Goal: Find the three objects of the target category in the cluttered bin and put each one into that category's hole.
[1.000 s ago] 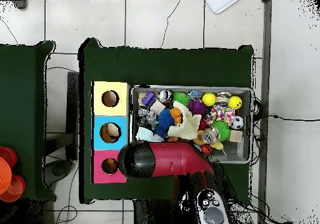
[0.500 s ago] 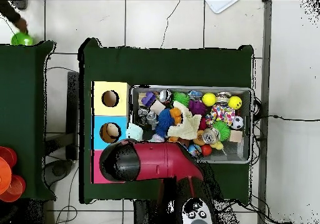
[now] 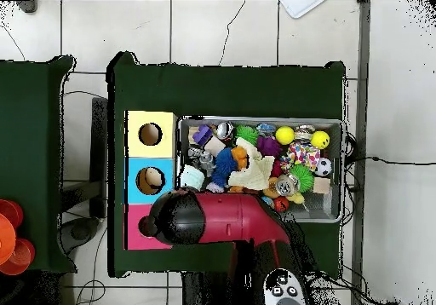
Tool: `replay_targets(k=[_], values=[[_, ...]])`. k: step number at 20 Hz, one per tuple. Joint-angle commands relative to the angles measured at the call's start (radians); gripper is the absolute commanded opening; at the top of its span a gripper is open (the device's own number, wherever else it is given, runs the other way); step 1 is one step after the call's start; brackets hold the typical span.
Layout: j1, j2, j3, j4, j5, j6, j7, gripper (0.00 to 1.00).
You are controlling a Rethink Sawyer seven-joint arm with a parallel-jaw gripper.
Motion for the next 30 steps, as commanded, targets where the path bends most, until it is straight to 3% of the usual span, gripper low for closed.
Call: replay_targets(k=[1, 5, 6, 11, 23, 30], values=[[-0.09, 0.107, 0.041, -0.081, -0.157, -0.121, -0.073, 0.0], [-0.141, 0.138, 0.076, -0.123, -0.225, -0.16, -0.11, 0.0], [-0.162, 0.139, 0.097, -0.125, -0.246, -0.164, -0.099, 1.0], [-0.207, 0.152, 0.137, -0.131, -0.28, -0.219, -0.099, 1.0], [-0.266, 0.143, 0.185, -0.143, -0.383, -0.149, -0.158, 1.0], [-0.346, 0.157, 0.223, -0.175, -0.448, -0.088, -0.241, 1.0]])
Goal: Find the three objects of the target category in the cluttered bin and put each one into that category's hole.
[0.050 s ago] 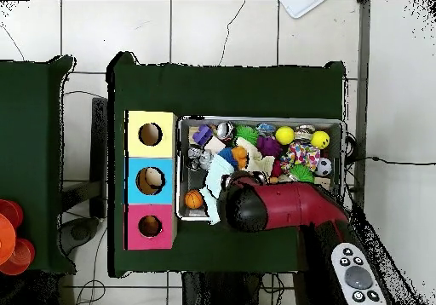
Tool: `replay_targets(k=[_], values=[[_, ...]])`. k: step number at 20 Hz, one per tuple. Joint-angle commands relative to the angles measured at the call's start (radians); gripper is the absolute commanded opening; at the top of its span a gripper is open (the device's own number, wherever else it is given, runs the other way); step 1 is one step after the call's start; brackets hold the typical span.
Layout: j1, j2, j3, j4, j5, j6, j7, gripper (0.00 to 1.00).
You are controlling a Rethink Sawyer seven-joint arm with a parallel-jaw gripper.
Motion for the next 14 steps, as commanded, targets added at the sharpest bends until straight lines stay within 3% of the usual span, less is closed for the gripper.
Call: replay_targets(k=[1, 9, 14], values=[[-0.097, 0.036, 0.118, -0.091, -0.096, 0.108, -0.259, 1.0], [-0.207, 0.031, 0.218, -0.095, -0.126, 0.165, -0.339, 1.0], [-0.259, 0.064, 0.246, -0.091, -0.188, 0.139, -0.336, 1.0]])
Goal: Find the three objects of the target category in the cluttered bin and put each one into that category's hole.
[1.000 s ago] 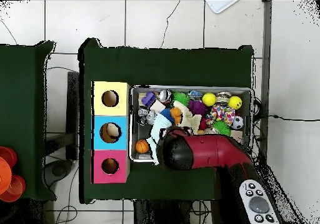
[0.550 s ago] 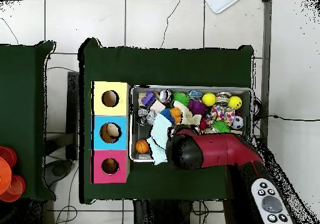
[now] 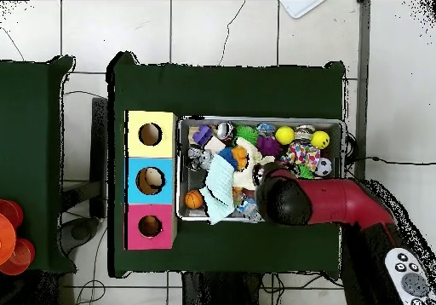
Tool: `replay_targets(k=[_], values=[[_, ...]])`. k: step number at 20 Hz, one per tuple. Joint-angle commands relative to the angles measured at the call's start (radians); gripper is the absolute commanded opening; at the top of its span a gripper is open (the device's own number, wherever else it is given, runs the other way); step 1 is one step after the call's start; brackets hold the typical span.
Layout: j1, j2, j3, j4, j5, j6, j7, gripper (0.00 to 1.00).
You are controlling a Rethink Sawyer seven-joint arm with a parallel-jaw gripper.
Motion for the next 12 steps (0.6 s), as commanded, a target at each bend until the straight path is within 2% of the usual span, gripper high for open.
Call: replay_targets(k=[1, 6, 12], values=[[-0.059, 0.074, 0.115, -0.05, -0.14, 0.094, -0.315, 1.0], [-0.054, 0.123, 0.093, -0.043, -0.219, 0.052, -0.249, 1.0], [-0.072, 0.147, 0.074, 0.0, -0.298, -0.007, -0.19, 1.0]])
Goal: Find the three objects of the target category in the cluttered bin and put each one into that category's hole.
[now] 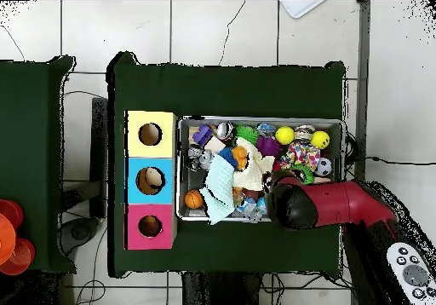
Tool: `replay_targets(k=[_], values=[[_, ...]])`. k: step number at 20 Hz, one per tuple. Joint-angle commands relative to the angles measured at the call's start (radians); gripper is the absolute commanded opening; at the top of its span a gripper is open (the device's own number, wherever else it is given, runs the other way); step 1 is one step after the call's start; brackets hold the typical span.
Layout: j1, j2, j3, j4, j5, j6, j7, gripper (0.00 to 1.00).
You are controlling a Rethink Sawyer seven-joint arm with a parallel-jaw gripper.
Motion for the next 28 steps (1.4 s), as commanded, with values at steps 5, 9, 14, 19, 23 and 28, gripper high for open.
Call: replay_targets(k=[5, 9, 14, 19, 23, 28], values=[[-0.037, 0.095, 0.04, 0.029, -0.189, -0.051, -0.167, 1.0], [-0.076, 0.102, 0.065, 0.024, -0.219, -0.054, -0.197, 1.0], [-0.094, 0.133, 0.048, 0.009, -0.32, -0.07, -0.227, 1.0], [-0.106, 0.138, 0.062, 0.009, -0.352, -0.066, -0.234, 1.0], [-0.114, 0.143, 0.063, 0.009, -0.368, -0.078, -0.219, 1.0], [-0.113, 0.161, 0.049, -0.002, -0.398, -0.109, -0.183, 1.0]])
